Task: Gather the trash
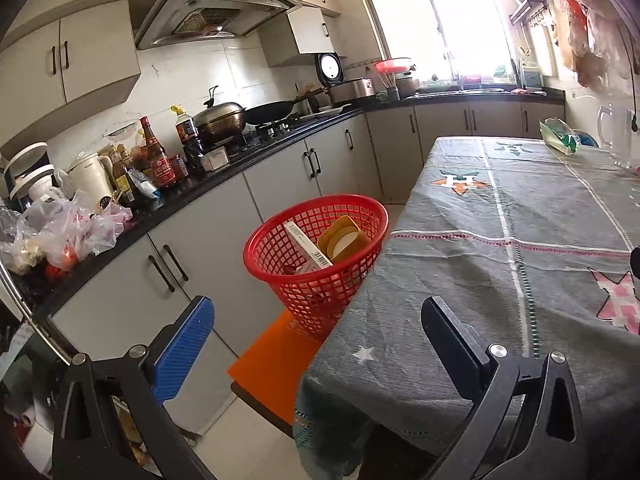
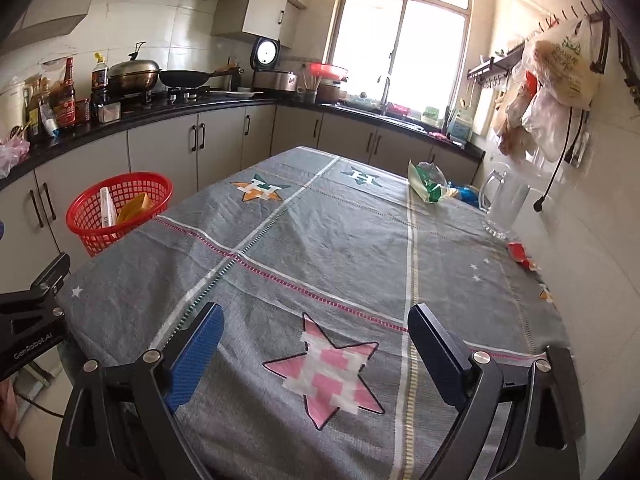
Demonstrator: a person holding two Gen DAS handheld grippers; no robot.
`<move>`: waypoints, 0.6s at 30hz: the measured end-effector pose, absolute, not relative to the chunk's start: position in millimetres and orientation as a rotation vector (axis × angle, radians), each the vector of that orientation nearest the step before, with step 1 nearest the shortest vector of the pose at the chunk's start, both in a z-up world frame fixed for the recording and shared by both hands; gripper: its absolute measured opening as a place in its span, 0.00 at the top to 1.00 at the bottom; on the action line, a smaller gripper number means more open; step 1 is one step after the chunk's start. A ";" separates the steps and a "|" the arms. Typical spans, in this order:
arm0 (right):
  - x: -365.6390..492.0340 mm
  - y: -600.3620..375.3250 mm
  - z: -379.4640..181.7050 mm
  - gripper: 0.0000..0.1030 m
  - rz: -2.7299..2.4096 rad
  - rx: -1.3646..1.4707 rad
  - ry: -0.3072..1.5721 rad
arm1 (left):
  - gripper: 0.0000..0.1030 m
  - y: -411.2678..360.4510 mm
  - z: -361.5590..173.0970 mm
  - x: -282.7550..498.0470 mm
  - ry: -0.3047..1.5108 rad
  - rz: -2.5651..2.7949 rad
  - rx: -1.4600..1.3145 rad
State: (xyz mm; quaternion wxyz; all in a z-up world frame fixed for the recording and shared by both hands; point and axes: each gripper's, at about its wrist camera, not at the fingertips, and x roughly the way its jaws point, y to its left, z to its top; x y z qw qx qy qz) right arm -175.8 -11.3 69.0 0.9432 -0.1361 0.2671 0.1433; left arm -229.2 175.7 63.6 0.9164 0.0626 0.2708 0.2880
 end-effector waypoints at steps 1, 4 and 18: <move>-176.5 -10.3 68.7 0.07 0.293 -0.283 0.542 | 0.00 175.5 63.5 -228.5 0.559 0.592 0.128; -176.4 -9.3 67.2 0.07 0.293 -0.293 0.542 | 0.00 174.1 62.6 -226.6 0.561 0.584 0.122; -176.4 -0.6 60.4 0.07 0.298 -0.323 0.561 | 0.00 177.6 58.9 -226.3 0.563 0.587 0.113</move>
